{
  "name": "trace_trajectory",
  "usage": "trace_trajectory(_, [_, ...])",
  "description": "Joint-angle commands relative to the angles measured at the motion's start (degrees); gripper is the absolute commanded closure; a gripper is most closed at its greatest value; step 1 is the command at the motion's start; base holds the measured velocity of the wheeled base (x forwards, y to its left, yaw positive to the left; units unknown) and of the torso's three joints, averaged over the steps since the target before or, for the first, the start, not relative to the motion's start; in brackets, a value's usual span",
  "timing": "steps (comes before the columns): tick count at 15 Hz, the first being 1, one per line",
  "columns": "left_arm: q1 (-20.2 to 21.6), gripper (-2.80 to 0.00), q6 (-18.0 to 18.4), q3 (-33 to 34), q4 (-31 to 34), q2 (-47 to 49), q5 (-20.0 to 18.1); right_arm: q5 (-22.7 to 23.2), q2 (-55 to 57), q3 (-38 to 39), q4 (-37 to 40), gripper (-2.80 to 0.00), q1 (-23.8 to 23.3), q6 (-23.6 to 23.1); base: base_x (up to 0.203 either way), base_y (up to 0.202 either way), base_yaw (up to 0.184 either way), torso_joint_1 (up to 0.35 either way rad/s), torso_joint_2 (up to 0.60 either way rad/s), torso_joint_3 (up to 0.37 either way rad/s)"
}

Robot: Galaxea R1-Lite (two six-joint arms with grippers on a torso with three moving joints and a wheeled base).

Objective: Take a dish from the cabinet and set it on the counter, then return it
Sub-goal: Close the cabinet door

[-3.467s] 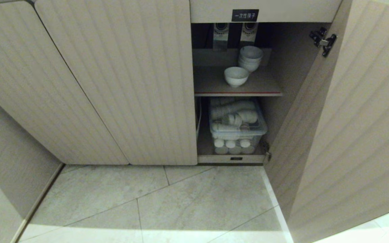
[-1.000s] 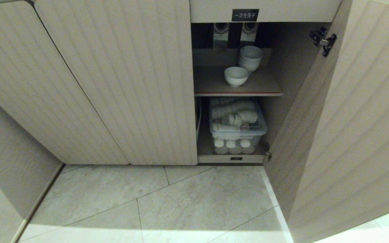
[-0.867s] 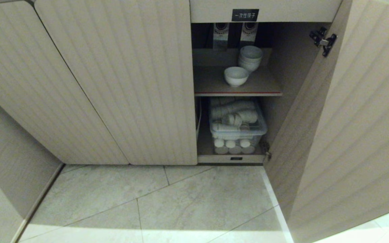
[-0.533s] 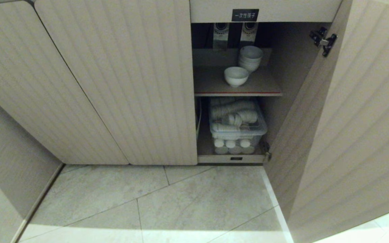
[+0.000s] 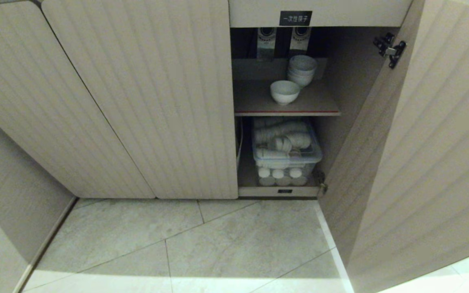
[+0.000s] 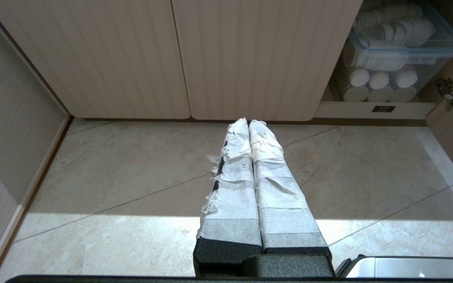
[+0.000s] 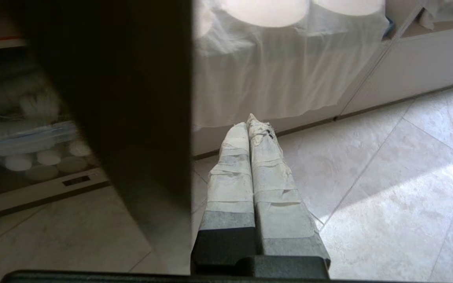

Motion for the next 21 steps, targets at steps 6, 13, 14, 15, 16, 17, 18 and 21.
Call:
trace_trajectory(6, [0.0,0.0,0.0,0.0,0.0,0.0,0.0,0.1,1.2,-0.2,-1.4,0.0,4.4,-0.5,0.0,0.0,0.0,0.0,0.0,0.0])
trace_trajectory(13, [0.0,0.0,0.0,0.0,0.0,0.0,0.0,0.1,1.4,0.2,-1.5,0.0,11.4,-0.2,0.0,0.0,0.0,0.0,0.0,0.0])
trace_trajectory(14, [0.0,0.0,0.0,0.0,0.0,0.0,0.0,0.1,1.4,0.3,-1.4,0.0,12.4,-0.2,0.0,0.0,0.0,0.0,0.0,0.0])
trace_trajectory(15, [0.0,0.0,0.0,0.0,-0.1,0.0,0.0,0.1,1.5,0.4,-1.4,0.0,13.5,-0.2,0.0,0.0,0.0,0.0,0.0,0.0])
trace_trajectory(16, [0.0,0.0,0.0,0.0,-0.1,0.0,0.0,0.1,1.5,0.4,-1.4,0.0,14.6,-0.2,0.0,0.0,0.0,0.0,0.0,0.0])
trace_trajectory(17, [0.0,0.0,0.0,0.0,0.0,0.0,0.0,0.1,1.6,0.5,-1.4,0.0,15.4,-0.2,0.0,0.0,0.0,0.0,0.0,0.0])
trace_trajectory(18, [0.0,0.0,0.0,0.0,0.0,0.0,0.0,0.1,1.7,0.8,-1.5,0.0,16.4,-0.1,0.0,0.0,0.0,0.0,0.0,0.0])
trace_trajectory(21, [0.0,0.0,0.0,0.0,0.0,0.0,0.0,0.0,2.1,1.3,-3.0,0.0,19.7,-0.1,0.0,0.0,0.0,0.0,0.0,0.0])
